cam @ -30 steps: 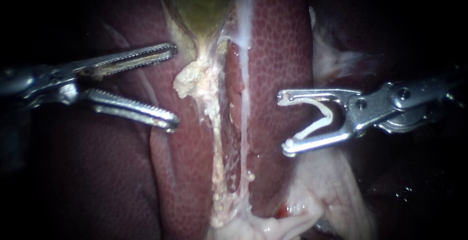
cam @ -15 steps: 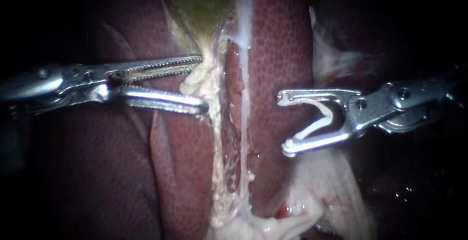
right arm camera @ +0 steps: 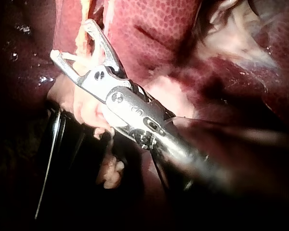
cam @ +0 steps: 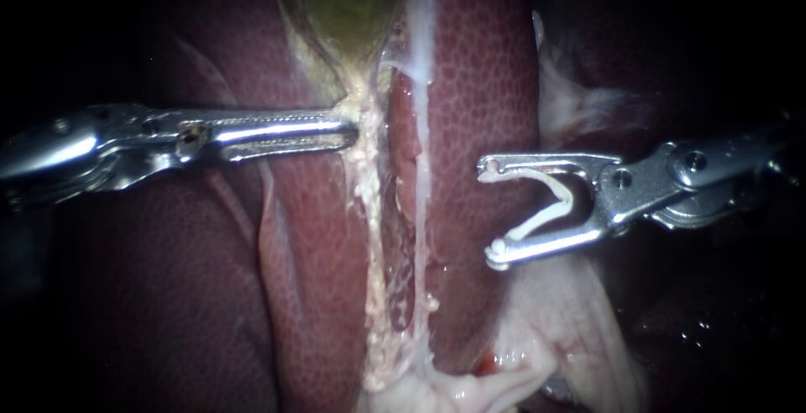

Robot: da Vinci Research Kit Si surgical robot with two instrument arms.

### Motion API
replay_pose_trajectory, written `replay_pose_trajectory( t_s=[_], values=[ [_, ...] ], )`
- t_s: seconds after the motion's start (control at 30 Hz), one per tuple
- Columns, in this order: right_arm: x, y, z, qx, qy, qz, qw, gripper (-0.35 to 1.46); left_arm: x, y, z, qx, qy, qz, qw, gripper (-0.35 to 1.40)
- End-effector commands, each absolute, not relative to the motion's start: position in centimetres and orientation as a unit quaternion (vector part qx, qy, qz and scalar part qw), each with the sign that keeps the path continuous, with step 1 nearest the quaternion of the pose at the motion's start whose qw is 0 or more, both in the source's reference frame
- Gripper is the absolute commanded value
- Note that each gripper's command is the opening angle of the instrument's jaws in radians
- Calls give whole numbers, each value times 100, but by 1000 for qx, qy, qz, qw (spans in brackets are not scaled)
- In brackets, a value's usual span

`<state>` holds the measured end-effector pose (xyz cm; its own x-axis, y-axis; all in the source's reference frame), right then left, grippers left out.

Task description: Grabbing gallbladder

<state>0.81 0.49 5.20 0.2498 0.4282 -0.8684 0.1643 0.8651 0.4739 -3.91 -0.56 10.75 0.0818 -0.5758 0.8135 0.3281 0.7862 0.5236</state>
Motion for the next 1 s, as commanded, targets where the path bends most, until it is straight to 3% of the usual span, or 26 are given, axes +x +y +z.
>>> replay_pose_trajectory(
  t_s=[0.03,0.67,1.0],
  values=[
    [81,49,520,246,606,90,751,60,-390,-55,1072,104,-603,-310,728,-35],
    [81,49,521,246,605,90,752,60,-330,-12,993,91,-613,-330,712,-35],
    [82,48,521,246,605,90,752,60,-323,-11,985,83,-612,-335,711,-35]
  ],
)
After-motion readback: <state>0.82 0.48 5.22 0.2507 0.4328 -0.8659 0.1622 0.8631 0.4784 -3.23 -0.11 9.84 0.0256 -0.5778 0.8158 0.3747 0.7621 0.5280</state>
